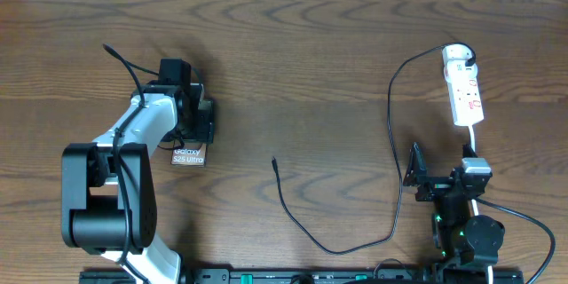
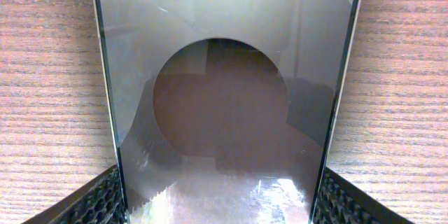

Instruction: Plug charger to phone and switch on socket

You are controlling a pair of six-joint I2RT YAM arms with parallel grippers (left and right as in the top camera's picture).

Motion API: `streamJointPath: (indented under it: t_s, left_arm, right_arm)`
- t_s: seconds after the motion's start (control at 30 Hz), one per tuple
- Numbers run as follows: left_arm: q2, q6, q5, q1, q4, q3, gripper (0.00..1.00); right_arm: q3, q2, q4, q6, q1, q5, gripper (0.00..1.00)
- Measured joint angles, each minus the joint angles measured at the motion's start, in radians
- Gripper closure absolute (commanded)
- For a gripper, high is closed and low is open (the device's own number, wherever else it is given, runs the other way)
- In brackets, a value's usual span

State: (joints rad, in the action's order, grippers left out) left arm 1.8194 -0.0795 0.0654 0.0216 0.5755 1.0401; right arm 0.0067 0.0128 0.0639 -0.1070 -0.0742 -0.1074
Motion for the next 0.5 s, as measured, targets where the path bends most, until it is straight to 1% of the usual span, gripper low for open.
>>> streamJointPath:
  t_s: [0.13, 0.33, 0.4, 0.47, 0.5]
  left_arm:
    - [0.0, 0.0, 0.0, 0.0, 0.0, 0.0, 0.46]
    - [0.0, 0.0, 0.0, 0.0, 0.0, 0.0, 0.59]
    - [0.0, 0.0, 0.0, 0.0, 0.0, 0.0, 0.7]
    - [0.0, 0.0, 0.0, 0.0, 0.0, 0.0, 0.87]
    - [0.0, 0.0, 0.0, 0.0, 0.0, 0.0, 0.92]
  right_arm:
    - [0.0, 0.0, 0.0, 0.0, 0.0, 0.0, 0.01]
    - [0.0, 0.0, 0.0, 0.0, 0.0, 0.0, 0.01]
    - [0.0, 0.0, 0.0, 0.0, 0.0, 0.0, 0.01]
    - [0.0, 0.0, 0.0, 0.0, 0.0, 0.0, 0.01]
    - [0.0, 0.0, 0.0, 0.0, 0.0, 0.0, 0.01]
